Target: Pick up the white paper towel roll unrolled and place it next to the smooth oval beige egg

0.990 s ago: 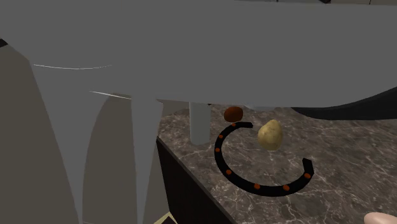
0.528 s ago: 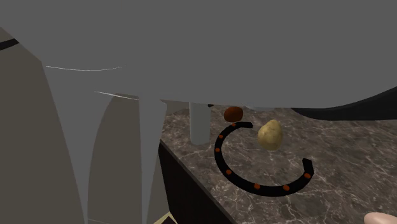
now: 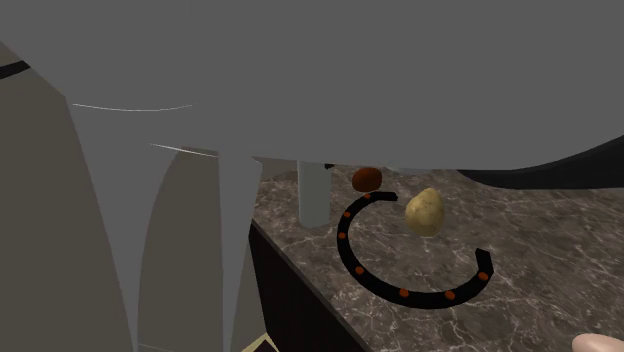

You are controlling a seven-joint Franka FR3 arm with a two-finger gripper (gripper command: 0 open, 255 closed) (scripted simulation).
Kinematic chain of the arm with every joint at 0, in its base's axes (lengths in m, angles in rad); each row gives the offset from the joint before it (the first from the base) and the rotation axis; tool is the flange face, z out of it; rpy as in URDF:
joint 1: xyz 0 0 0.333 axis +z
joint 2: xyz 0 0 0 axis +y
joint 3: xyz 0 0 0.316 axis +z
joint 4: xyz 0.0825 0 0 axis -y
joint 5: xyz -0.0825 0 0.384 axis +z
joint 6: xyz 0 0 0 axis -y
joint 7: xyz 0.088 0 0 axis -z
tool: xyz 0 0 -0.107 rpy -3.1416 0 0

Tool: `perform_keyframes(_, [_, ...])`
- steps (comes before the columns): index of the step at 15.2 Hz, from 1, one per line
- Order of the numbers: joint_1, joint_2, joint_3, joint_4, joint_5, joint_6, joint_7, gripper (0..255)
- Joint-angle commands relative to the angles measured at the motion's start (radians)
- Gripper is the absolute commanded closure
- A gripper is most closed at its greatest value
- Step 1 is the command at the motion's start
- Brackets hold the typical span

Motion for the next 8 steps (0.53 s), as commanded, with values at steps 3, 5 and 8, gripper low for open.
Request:
perform_keyframes(3, [0.000, 0.000, 0.000, -0.001, 0.000, 0.000, 0.000, 255])
perform_keyframes(5, [-0.001, -0.008, 0.002, 0.015, 0.005, -0.023, -0.004, 255])
perform_keyframes(8, [-0.001, -0.018, 0.004, 0.043, 0.012, -0.060, -0.009, 255])
